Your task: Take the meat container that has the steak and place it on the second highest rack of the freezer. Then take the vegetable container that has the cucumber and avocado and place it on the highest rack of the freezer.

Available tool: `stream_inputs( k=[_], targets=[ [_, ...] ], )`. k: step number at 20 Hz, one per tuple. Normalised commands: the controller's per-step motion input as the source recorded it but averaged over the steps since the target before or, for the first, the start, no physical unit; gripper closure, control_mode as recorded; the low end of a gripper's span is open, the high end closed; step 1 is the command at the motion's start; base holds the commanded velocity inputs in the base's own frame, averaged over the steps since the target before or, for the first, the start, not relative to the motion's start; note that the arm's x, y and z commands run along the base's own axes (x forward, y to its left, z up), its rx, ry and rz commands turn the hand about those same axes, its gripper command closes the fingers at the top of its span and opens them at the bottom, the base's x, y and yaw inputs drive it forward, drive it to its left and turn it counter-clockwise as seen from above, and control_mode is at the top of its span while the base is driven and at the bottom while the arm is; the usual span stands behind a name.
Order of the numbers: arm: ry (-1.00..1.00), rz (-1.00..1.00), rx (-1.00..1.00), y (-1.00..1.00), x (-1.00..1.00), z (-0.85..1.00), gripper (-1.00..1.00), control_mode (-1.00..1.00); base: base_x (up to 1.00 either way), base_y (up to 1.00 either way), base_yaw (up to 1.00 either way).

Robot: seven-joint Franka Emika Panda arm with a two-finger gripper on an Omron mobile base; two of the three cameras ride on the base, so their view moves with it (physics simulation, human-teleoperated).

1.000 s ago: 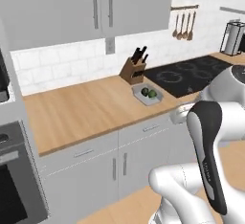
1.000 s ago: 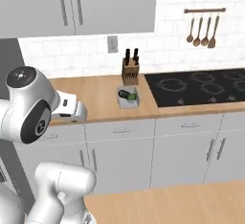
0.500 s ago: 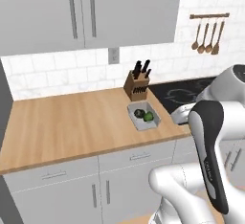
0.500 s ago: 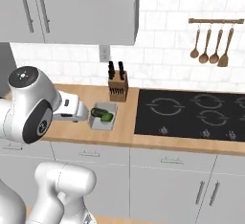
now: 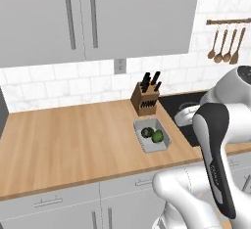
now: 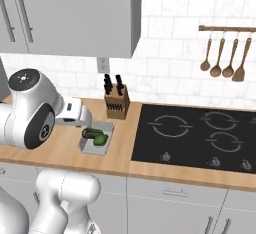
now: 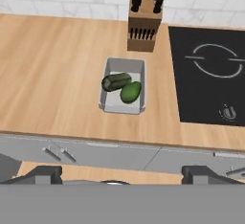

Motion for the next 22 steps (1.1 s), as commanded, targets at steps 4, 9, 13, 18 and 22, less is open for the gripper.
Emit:
stream_inputs(
  k=[4,9,13,18,22],
  targets=[
    [0.0,0.0,0.0,0.0,0.0,0.0,-1.0,1.0,0.11,-0.06,0.0],
    [0.0,0.0,0.0,0.0,0.0,0.0,-1.0,1.0,0.0,0.0,0.0],
    [0.0,0.0,0.0,0.0,0.0,0.0,-1.0,1.0,0.0,0.0,0.0],
    [0.08,0.0,0.0,0.0,0.0,-0.02,-1.0,-1.0,0.0,0.0,0.0],
    [0.53,0.0,-0.1,0.0,0.14,-0.18,-1.0,-1.0,0.0,0.0,0.0]
  ],
)
